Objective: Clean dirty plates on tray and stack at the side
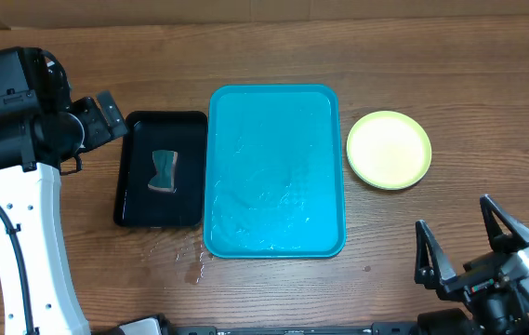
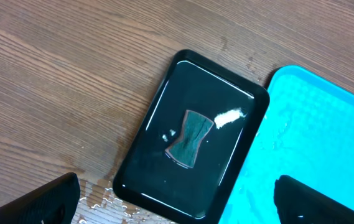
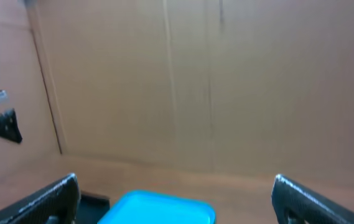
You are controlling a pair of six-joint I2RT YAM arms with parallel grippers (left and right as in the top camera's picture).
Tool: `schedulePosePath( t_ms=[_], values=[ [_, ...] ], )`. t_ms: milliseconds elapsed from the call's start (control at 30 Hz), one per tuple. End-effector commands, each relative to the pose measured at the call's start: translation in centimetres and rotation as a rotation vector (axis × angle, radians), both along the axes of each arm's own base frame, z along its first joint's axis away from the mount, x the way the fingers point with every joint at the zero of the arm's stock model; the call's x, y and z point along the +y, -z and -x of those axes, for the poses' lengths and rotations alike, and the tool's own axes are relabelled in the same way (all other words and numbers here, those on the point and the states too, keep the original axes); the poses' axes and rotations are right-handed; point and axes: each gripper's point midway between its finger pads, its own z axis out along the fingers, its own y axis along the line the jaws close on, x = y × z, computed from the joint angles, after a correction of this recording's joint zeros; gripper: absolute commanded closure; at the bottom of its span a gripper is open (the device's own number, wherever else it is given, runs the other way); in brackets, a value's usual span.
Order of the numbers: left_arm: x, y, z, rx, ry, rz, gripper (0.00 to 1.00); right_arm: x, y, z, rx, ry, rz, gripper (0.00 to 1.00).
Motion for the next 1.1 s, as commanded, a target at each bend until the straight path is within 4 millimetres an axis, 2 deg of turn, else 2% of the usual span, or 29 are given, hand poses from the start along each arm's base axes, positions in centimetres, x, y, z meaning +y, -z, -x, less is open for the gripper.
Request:
schedulePosePath(
  t_ms=[0, 167, 333, 467, 600, 700, 1067],
  values=[
    [-0.1, -0.5, -0.2, -0.017, -0.007, 0.009, 0.00, 0.1, 0.2, -0.3, -0.061, -0.004, -0.019, 0.00],
    [-0.1, -0.5, -0.2, -0.016, -0.007, 0.009, 0.00, 0.1, -2.0, -0.5, -0.224, -0.006, -0.047, 0.00],
    [-0.1, -0.5, -0.2, -0.017, -0.007, 0.009, 0.00, -0.6, -5.6, 1.1, -0.479, 0.018, -0.096, 0.00],
    [-0.1, -0.5, -0.2, -0.016, -0.007, 0.009, 0.00, -1.2, -6.0, 1.5, -0.554, 0.047, -0.124, 0.00],
    [-0.1, -0.5, -0.2, -0.016, -0.007, 0.009, 0.00, -1.6, -5.1, 0.7, -0.549, 0.073, -0.136, 0.01],
    [-0.1, -0.5, -0.2, -0.016, -0.007, 0.009, 0.00, -1.7, -3.7, -0.2, -0.525, 0.084, -0.137, 0.01],
    [-0.1, -0.5, -0.2, -0.016, -0.007, 0.009, 0.00, -0.9, 4.9, -5.1, -0.324, 0.088, -0.097, 0.00]
  ],
)
